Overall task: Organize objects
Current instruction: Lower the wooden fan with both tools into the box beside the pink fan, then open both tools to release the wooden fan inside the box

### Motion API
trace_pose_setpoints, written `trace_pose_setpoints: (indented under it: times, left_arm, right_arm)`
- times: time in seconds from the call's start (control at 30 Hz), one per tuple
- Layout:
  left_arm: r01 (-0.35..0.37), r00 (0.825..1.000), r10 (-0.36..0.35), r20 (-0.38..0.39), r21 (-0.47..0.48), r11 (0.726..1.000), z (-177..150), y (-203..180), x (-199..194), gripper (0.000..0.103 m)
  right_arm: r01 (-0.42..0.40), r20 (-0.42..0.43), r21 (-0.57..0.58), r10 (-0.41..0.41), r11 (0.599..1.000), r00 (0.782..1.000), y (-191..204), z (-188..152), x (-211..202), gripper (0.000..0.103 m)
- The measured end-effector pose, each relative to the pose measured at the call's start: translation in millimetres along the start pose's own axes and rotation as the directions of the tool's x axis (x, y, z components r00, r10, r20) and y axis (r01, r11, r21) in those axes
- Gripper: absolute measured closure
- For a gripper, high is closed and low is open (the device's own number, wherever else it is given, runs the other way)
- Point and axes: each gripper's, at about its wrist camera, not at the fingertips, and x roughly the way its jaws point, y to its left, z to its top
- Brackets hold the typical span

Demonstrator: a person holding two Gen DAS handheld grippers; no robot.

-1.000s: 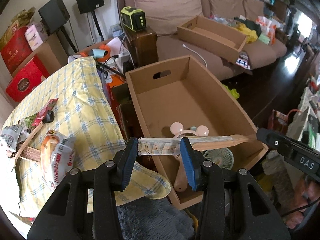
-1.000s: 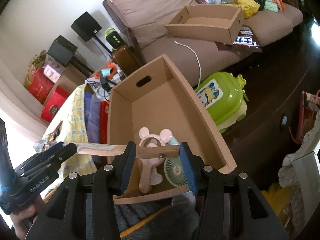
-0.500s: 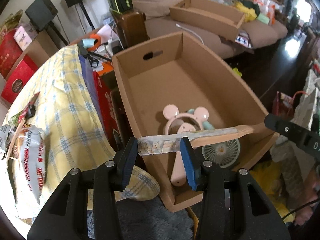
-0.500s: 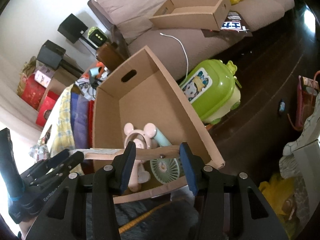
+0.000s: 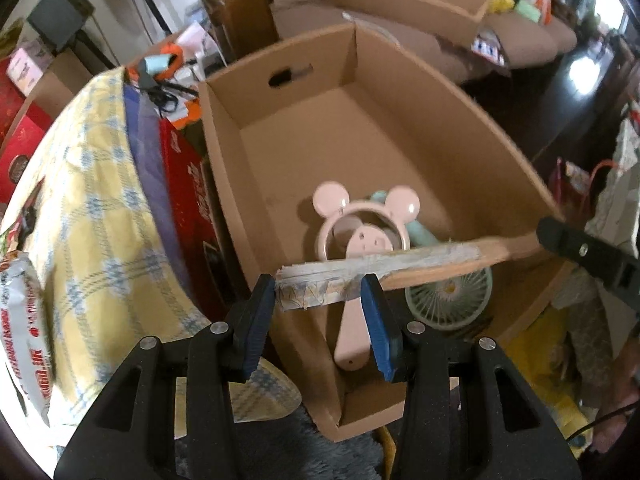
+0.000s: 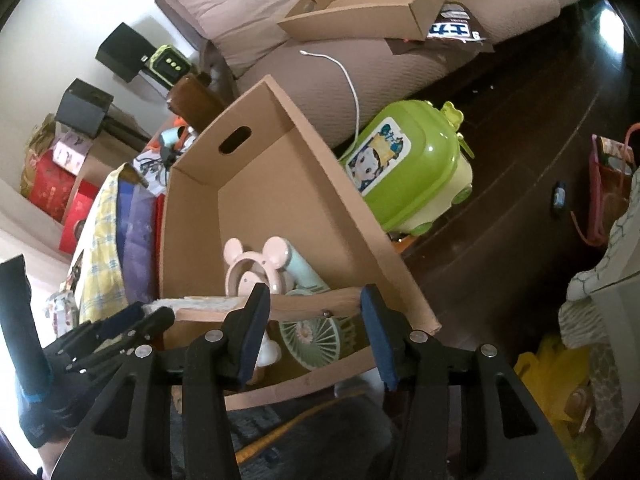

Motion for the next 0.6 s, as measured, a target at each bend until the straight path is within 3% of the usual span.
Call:
trace_pose_setpoints:
  times: [0.1, 0.17, 0.2, 0.4, 0.6]
  left_arm:
    - [0.015, 0.998, -0.013, -0.055, 0.024, 1.0, -2, -3, 9, 0.057]
    - [0.04, 0.998, -0.038, -0.057, 0.033, 0.999, -3, -5, 7, 0.047]
    - [0.032, 0.998, -0.03, -0.05, 0.041, 0.999, -4, -7, 6, 0.042]
    - [0.056, 0.998, -0.056, -0.01, 0.014, 0.998, -6, -2, -5, 0.042]
    - [0.061, 0.993, -0.057, 0.101, -0.033, 0.998, -10, 14, -32, 0.033]
  right_arm:
    - [-0.003, -0.006, 0.016, 0.004, 1.0, 1.0, -4, -1, 1, 0.053]
    - [-0.05, -0.015, 0.025, 0.05, 0.998, 0.999, -5, -1, 1, 0.054]
    - [-0.053, -0.014, 0.023, 0.053, 0.998, 0.998, -3, -1, 1, 0.054]
    - [-0.031, -0.018, 0.013, 0.031, 0.999, 0.999, -1, -2, 3, 0.054]
    - [-0.026, -0.009, 0.026, 0.026, 0.999, 1.0, -8, -1, -1, 0.054]
